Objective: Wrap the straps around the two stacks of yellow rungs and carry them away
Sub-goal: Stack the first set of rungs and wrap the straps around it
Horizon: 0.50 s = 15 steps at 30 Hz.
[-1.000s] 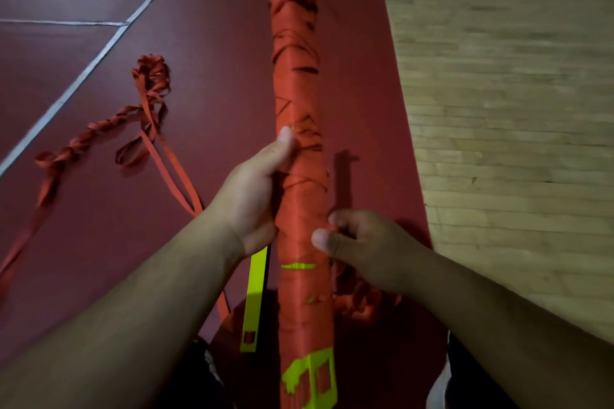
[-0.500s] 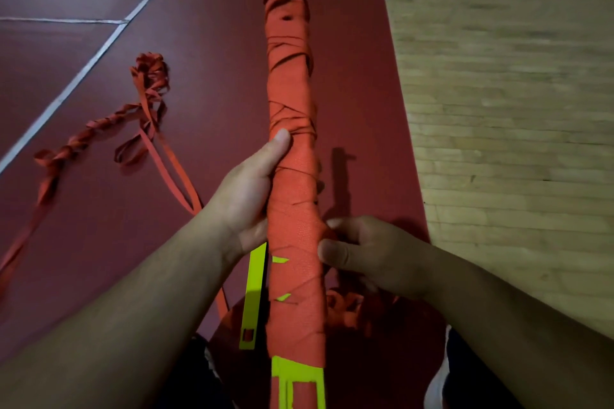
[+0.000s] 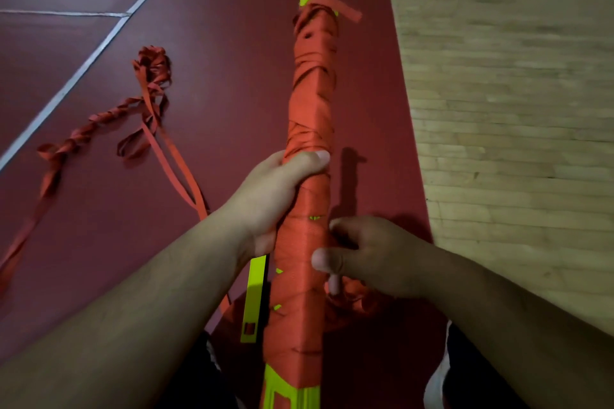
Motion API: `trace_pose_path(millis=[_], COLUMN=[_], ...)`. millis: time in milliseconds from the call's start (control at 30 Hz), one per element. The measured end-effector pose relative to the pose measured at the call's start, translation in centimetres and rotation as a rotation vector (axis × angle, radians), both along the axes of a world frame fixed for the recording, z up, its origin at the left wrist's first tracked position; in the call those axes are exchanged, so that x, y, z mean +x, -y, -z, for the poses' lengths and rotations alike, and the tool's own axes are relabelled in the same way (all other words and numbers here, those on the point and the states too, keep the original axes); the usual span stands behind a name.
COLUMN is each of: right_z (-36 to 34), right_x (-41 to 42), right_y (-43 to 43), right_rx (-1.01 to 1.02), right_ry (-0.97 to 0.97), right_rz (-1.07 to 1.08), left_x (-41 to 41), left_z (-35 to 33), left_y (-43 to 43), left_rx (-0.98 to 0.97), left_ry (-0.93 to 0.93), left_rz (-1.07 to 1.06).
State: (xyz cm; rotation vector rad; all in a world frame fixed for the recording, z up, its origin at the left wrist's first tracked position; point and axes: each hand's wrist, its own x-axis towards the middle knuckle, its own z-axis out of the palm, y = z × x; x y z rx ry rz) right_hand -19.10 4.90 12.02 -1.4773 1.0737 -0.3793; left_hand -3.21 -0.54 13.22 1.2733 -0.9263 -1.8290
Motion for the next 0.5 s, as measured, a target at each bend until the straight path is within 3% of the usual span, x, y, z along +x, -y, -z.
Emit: trace_pose_path(millis=[167,267,400,500], right_z=[-0.7,-0.1,0.3,0.1], right_x=[0.1,0.1,-0.6,-0.7], right_y=[-0.7,-0.6,0.4,0.6], right_rx=[0.253,0.309,0.206,0.037], right_ry=[0.278,0.390,0.232,0.021], right_rz=[0.100,0.101,0.094,0.044], left_x=[-0.3,0.0,0.9,0.6], left_z=[-0.5,-0.6,-0.7,-0.5], left_y=[0.2,0.5,1.2,0.9], left_rx=[0.112,0.122,0.031,0.048], left_ry=[-0.384,-0.500,-0.286,-0.096], left_rz=[-0.068,-0.128,-0.027,-0.068])
